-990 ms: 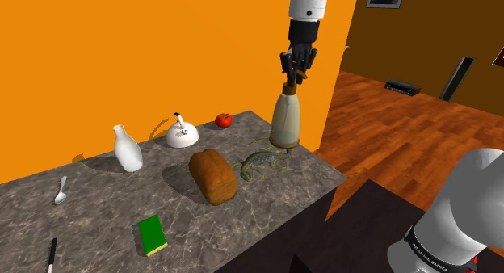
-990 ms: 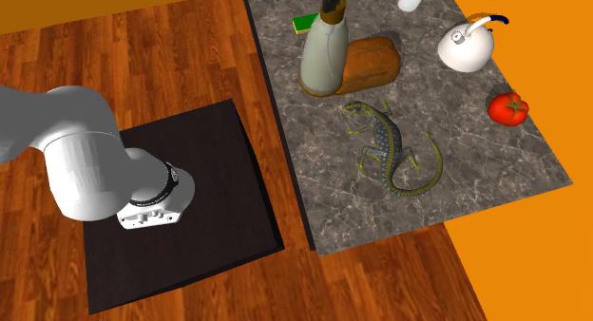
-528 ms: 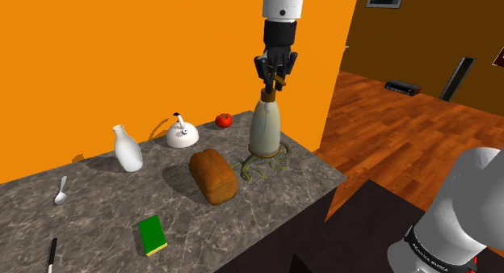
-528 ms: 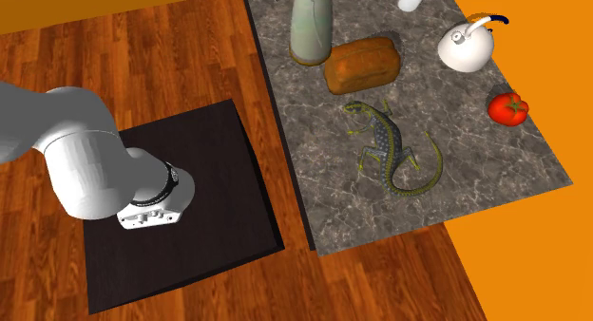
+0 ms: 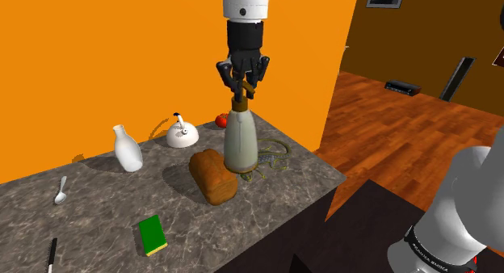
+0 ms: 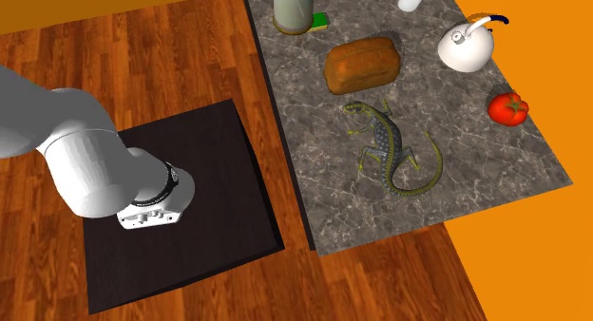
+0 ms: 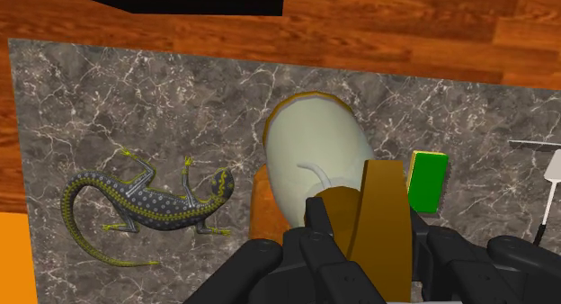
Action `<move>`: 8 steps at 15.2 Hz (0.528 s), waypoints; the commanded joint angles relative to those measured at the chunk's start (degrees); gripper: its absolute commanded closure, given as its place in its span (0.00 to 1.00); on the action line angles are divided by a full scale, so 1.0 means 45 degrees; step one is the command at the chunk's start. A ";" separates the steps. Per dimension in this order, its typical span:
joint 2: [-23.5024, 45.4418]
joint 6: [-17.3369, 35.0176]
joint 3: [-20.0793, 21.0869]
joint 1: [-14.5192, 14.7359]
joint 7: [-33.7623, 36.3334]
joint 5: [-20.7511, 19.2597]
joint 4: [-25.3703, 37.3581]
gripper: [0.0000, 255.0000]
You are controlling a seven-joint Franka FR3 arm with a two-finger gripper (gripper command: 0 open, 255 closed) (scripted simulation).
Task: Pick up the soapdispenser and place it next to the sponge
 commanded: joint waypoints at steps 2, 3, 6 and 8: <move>0.0903 -0.0127 0.0501 0.0429 0.0964 -0.0255 0.1001 1.00; 0.1232 -0.0205 0.0657 0.0592 0.1284 -0.0365 0.1388 1.00; 0.2321 -0.0509 0.1094 0.1136 0.2235 -0.0770 0.2702 1.00; 0.3140 -0.0787 0.1343 0.1566 0.2853 -0.1102 0.3727 1.00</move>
